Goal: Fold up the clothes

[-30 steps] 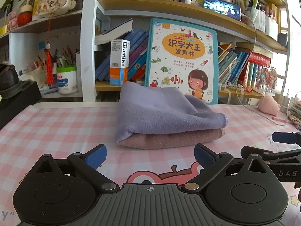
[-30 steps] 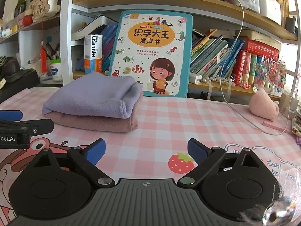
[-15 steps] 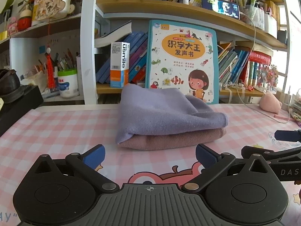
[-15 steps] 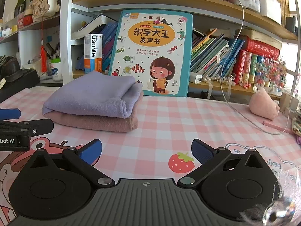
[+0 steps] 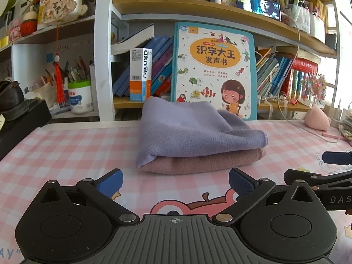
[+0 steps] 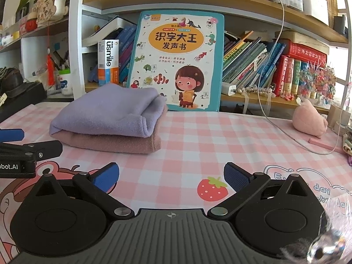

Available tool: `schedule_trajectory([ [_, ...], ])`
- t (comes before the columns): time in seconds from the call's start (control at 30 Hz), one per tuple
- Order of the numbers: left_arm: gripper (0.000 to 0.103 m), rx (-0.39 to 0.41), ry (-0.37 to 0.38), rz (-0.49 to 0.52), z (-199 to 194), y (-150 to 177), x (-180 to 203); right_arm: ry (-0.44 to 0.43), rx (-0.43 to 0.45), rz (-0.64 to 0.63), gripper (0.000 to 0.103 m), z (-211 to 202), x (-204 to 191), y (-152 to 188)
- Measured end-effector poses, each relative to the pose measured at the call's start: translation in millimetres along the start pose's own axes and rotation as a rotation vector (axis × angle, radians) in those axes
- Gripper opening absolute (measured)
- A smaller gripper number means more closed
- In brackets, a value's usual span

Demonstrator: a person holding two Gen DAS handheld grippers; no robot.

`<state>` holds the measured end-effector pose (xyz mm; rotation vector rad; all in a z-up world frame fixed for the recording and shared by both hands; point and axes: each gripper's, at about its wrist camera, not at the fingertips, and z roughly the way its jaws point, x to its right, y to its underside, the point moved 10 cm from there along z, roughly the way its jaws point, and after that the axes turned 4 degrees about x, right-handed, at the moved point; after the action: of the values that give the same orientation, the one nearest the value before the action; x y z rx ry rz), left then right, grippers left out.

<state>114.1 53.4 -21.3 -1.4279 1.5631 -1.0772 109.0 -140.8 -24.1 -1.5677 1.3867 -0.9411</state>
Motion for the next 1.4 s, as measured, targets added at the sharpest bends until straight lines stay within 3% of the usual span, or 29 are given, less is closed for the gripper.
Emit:
schedule_trajectory([
  [1.4,0.103,0.002,-0.011,0.023,-0.9,-1.2,1.6,-0.003,-0.011,-0.009,0.102,1.6,-1.8,0.3],
])
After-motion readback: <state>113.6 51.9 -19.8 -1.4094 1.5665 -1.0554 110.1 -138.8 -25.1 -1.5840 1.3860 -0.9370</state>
